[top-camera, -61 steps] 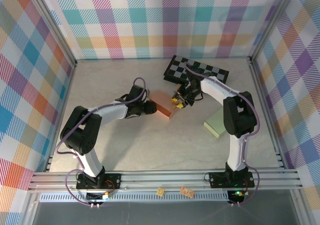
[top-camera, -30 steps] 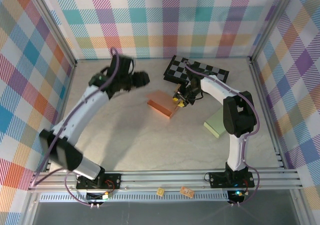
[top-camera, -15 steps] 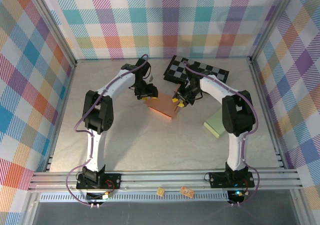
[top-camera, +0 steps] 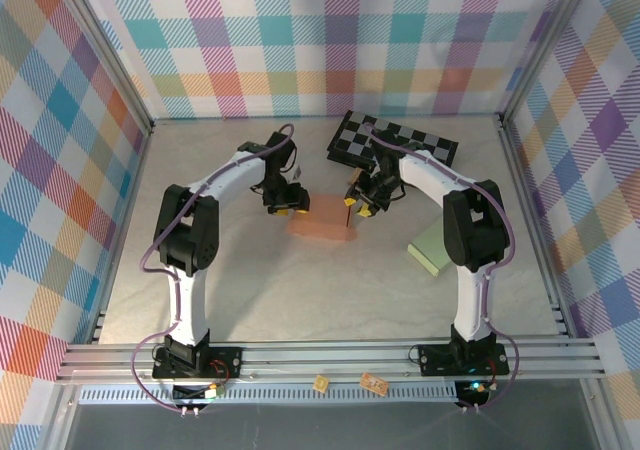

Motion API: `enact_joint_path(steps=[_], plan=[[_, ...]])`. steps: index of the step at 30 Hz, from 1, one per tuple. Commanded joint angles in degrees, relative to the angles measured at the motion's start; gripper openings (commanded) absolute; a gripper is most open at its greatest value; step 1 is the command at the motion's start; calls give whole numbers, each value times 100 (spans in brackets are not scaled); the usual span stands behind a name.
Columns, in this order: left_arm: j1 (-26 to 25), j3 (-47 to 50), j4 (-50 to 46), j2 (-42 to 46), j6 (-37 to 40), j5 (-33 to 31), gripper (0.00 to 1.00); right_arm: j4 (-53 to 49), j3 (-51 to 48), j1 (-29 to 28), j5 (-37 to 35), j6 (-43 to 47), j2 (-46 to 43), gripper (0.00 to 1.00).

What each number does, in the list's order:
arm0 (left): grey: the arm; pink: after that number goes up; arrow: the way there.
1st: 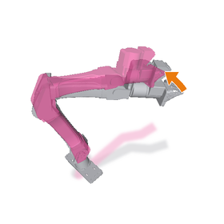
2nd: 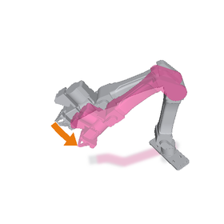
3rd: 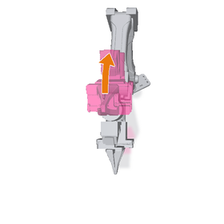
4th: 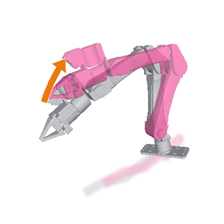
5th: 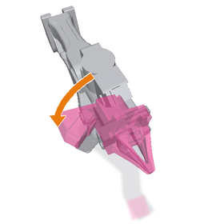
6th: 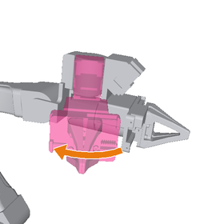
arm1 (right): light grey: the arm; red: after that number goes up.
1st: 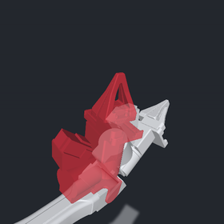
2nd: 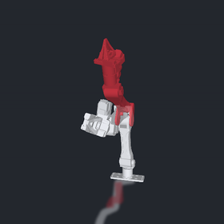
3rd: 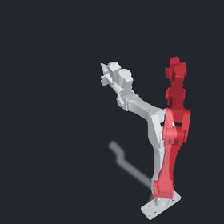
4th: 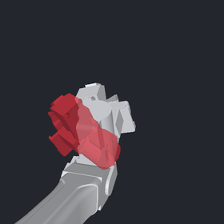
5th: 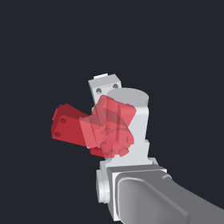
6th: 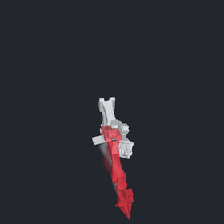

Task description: Fold the paper box

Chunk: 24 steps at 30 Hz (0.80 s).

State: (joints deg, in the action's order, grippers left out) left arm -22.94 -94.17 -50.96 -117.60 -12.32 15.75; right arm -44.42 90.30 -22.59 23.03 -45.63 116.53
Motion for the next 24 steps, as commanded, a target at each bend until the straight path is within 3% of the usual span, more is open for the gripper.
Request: enact_joint_path(steps=[1,9,24], plan=[[58,132,83,274,103,-33,53,-42,-144,-38,2,394,-208,44],[86,401,363,353,73,186,50,198,-434,-62,547,832,-205,51],[189,1085,886,630,-74,422,39,351,-707,-62,619,826,8,36]])
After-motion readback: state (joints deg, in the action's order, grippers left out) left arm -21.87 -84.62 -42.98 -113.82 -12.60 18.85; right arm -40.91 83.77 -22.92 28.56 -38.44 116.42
